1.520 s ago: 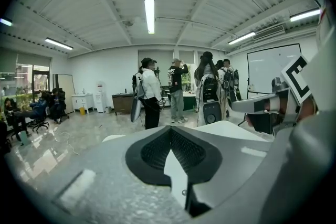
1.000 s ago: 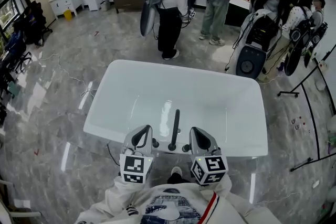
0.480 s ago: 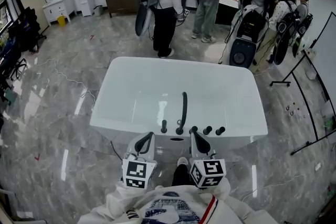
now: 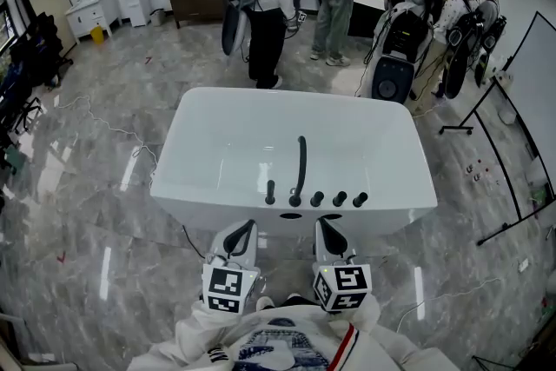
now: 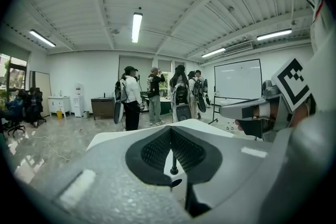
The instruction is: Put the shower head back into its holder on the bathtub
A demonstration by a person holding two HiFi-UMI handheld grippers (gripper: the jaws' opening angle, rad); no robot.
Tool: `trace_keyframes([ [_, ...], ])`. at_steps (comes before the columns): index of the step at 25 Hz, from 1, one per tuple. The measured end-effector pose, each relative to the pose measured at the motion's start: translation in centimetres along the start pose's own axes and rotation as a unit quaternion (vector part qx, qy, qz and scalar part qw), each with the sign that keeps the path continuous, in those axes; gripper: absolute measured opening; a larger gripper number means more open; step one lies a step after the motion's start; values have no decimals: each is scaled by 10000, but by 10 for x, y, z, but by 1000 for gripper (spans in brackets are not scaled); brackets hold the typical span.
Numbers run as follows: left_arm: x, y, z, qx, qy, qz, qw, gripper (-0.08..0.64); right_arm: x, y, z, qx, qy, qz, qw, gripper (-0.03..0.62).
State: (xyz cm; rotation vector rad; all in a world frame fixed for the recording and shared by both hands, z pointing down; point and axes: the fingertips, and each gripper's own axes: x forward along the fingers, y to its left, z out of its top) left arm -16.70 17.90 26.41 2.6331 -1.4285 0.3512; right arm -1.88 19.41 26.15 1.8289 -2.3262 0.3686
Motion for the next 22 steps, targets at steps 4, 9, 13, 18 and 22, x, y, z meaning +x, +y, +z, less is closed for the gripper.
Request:
trace_keyframes([
  [4, -5, -7, 5, -10, 5, 59, 10000, 0, -9, -4, 4, 47, -31, 53, 10000, 5],
  [9, -4, -20, 6, -39, 25, 172, 9998, 0, -15, -14, 9, 25, -85, 200, 9998, 5],
  [13, -2, -30, 4, -24, 37, 168, 9998, 0, -21, -18, 5, 58, -93, 256, 9996, 5],
  [18, 1, -36, 2, -37, 70, 152, 9999, 0, -22, -21, -2, 91, -35, 311, 9995, 5],
  [22, 5, -47, -3, -31, 141, 101, 9998, 0, -24, -28, -8, 114, 16, 312, 9994, 5],
])
